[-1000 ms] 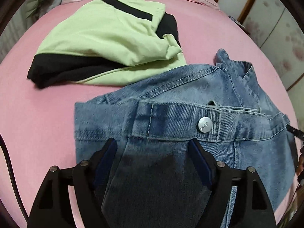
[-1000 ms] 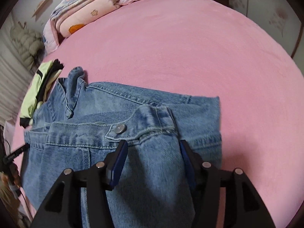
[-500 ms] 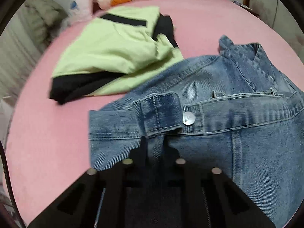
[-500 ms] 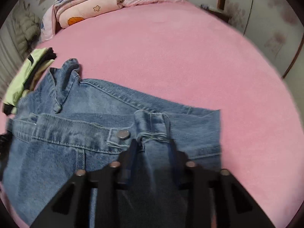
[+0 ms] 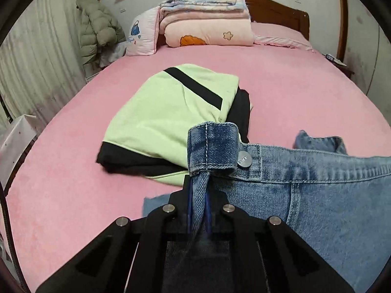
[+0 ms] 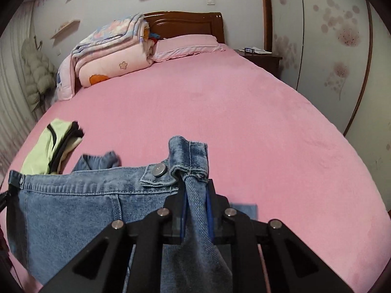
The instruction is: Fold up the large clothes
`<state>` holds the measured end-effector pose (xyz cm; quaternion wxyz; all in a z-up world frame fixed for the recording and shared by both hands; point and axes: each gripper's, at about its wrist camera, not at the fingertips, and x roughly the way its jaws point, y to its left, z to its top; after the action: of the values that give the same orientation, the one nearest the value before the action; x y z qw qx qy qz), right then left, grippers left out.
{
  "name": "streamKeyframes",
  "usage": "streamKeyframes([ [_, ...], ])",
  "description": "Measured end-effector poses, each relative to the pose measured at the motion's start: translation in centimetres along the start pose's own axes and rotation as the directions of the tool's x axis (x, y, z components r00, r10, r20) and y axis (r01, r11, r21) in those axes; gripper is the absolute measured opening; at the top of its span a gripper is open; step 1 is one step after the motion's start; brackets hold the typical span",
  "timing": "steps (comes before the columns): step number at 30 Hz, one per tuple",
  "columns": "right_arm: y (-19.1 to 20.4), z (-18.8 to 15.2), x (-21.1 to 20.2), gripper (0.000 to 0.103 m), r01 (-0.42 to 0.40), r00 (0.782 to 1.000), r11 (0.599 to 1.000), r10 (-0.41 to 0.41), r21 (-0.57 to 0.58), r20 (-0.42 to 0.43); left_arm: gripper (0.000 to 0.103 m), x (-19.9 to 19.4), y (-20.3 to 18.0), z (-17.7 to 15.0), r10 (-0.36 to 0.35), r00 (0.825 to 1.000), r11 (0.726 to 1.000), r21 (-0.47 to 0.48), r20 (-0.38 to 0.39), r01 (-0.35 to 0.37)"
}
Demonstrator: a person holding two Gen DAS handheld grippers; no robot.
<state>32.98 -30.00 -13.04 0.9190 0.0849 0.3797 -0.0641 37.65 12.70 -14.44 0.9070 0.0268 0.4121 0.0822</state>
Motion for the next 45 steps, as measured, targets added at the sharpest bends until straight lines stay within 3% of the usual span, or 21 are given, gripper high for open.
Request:
streamKeyframes([
  [6,0.2,-0.8,7.2,0.012,0.063,0.991,0.998,-0.063,-0.003,-0.115,0.009,7.1,-1.0,-2.0,0.021,0.992,0.998,-0.059,-0.122,-0.029],
  [9,0.7,-2.4,10.8,0.015,0.121,0.969,0.991,-0.13,-0.057,-0.209,0.011,8.3,-1.0,-2.8,0.012,0.991,0.998,-0.066,-0.134,-0.021],
  [12,1.1,-2.9,11.4,0.019,0.152,0.963,0.985,-0.166,-0.079,-0.213,0.016,8.6,-0.8,-3.0,-0.003,0.99,0.997,-0.078,-0.142,-0.008],
  [15,1.0,-2.7,10.7,0.032,0.183,0.953,0.979,-0.2,-0.094,-0.229,0.03,7.9,-0.2,-2.9,-0.011,0.987,0.996,-0.086,-0.159,-0.003],
  [17,0.7,-2.3,9.8,0.033,0.197,0.944,0.977,-0.212,-0.085,-0.252,0.047,7.3,0.4,-2.8,-0.019,0.984,0.997,-0.082,-0.18,0.004],
  [18,0.5,-2.0,9.0,0.033,0.205,0.943,0.976,-0.218,-0.08,-0.252,0.049,6.8,0.8,-2.7,-0.023,0.983,0.997,-0.078,-0.184,0.009],
  [23,1.5,-1.2,2.8,0.033,0.155,0.971,0.986,-0.164,-0.066,-0.175,0.06,0.5,1.8,-2.7,0.026,0.993,0.999,-0.043,-0.111,-0.031],
  [26,4.5,-2.0,-1.1,0.033,0.128,0.981,0.985,-0.143,-0.116,-0.131,0.068,-3.8,1.3,-3.5,-0.026,0.998,0.999,-0.046,-0.057,0.023],
  [30,9.8,-4.2,-4.7,0.033,-0.01,0.992,0.99,-0.008,-0.139,-0.129,0.071,-8.2,-1.0,-6.5,-0.115,0.993,0.992,-0.049,-0.01,0.114],
  [33,13.7,-6.7,-6.0,0.033,-0.128,0.983,0.983,0.108,-0.133,-0.151,0.071,-8.9,-3.1,-9.7,-0.14,0.99,0.988,-0.062,-0.009,0.139],
  [35,16.3,-8.9,-6.1,0.033,-0.166,0.977,0.973,0.141,-0.159,-0.157,0.071,-8.5,-3.6,-11.9,-0.106,0.994,0.992,-0.067,-0.018,0.104],
  [37,18.3,-11.4,-5.2,0.033,-0.186,0.971,0.961,0.149,-0.202,-0.186,0.071,-7.2,-3.5,-14.1,-0.019,0.999,0.998,-0.068,-0.048,0.016],
  [39,18.7,-13.7,-3.8,0.033,-0.169,0.969,0.957,0.118,-0.235,-0.217,0.071,-6.1,-2.4,-15.3,0.034,0.996,0.996,-0.077,-0.079,-0.04],
  [42,16.8,-15.5,-3.1,0.032,-0.153,0.974,0.955,0.102,-0.254,-0.203,0.073,-5.6,0.6,-16.0,0.016,0.998,0.992,-0.126,-0.059,-0.023],
  [45,13.8,-15.2,-3.2,0.032,-0.005,0.989,0.959,-0.037,-0.283,-0.141,0.072,-5.6,2.2,-16.1,0.015,0.998,0.992,-0.123,-0.056,-0.022],
])
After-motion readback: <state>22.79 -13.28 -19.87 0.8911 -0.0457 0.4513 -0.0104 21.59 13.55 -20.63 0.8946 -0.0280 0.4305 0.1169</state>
